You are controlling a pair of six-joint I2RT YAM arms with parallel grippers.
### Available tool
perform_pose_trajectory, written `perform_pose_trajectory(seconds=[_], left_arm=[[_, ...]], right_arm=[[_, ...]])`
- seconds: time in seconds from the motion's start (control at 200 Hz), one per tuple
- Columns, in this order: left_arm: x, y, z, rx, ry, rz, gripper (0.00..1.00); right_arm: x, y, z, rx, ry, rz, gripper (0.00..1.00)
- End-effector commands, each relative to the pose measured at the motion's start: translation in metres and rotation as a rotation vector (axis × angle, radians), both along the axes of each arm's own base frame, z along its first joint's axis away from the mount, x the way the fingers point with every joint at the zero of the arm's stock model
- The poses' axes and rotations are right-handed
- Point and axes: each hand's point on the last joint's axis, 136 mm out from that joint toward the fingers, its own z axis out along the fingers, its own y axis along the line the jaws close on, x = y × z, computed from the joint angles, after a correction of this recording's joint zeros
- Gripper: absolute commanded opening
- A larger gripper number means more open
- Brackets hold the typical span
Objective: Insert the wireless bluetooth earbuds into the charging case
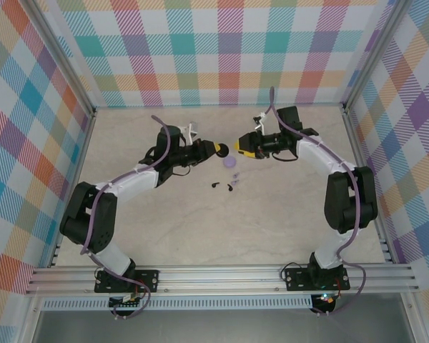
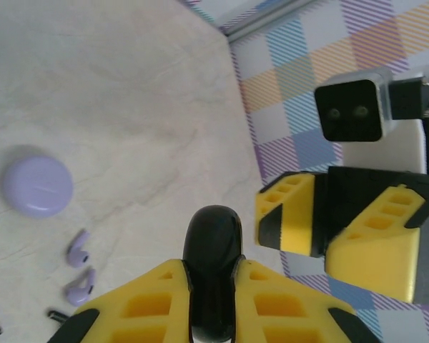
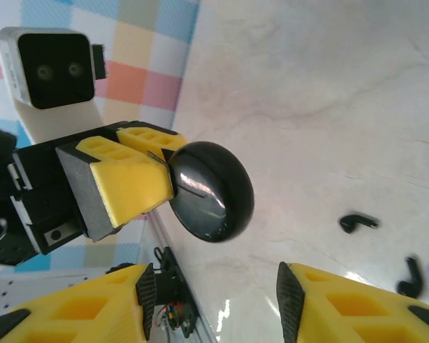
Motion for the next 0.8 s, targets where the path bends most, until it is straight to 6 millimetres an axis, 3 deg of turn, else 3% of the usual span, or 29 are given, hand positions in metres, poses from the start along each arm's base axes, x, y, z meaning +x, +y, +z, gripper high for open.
perform_pose_trajectory(seconds=[0.0,0.25,0.62,0.725,0.795], left_arm=[[-0.012,-0.010,0.037,-0.048,-0.111,-0.094,0.15],[-0.027,-0.018,0.055,-0.067,-0.152,-0.160,0.16],[-0.030,-0.029,0.067,-0.091,-0.171,-0.191,0.16],[-0.026,-0.029,0.054,-0.056,-0.148,-0.170,0.16],[-0.016,-0.021,0.028,0.022,-0.085,-0.096,0.16]], right_arm=[[-0.007,0.006,0.028,0.098,-0.089,0.082,0.49],[-0.006,0.009,0.032,0.121,-0.086,0.103,0.48],[-0.012,0.014,0.032,0.135,-0.076,0.142,0.48],[-0.011,0.015,0.024,0.124,-0.054,0.138,0.48],[-0.003,0.012,0.005,0.061,-0.025,0.084,0.45]])
